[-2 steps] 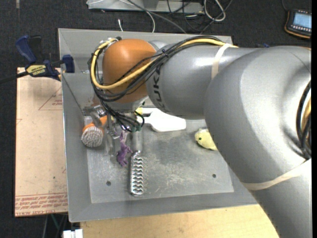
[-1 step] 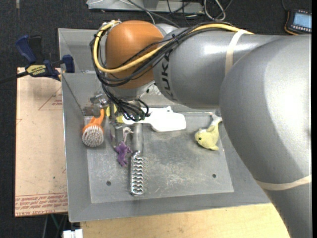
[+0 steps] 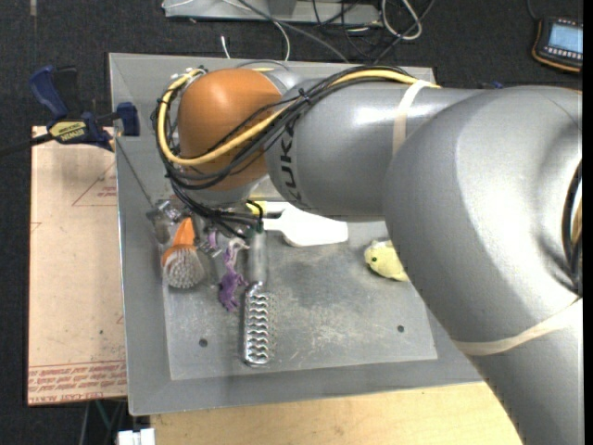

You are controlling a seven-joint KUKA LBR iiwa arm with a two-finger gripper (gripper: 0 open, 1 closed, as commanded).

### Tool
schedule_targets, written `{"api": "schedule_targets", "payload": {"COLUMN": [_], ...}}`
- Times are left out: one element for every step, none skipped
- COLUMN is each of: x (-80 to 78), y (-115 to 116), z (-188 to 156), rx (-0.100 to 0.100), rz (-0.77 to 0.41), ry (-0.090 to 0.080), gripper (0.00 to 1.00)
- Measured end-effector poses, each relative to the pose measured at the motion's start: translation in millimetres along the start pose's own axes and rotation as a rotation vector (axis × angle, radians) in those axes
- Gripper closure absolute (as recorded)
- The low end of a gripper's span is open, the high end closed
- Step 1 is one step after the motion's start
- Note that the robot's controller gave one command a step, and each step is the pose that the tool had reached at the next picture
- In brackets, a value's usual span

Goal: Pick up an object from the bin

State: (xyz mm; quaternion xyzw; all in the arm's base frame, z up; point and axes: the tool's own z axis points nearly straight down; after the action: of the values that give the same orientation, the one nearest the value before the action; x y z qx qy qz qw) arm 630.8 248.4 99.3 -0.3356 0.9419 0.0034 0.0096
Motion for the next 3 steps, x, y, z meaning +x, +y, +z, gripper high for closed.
{"api": "schedule_targets", "payload": {"x": [3.0,14.6,14.7], "y": [3.0,-10.8,-10.9], "z": [29.7,29.4,29.1], "rx": [0.001,0.0,-0.001], "rz": [0.072,0.014,0.014], "ry": [0.01,-0.003,-0.003], "gripper": [0.0,1.0,1.0]}}
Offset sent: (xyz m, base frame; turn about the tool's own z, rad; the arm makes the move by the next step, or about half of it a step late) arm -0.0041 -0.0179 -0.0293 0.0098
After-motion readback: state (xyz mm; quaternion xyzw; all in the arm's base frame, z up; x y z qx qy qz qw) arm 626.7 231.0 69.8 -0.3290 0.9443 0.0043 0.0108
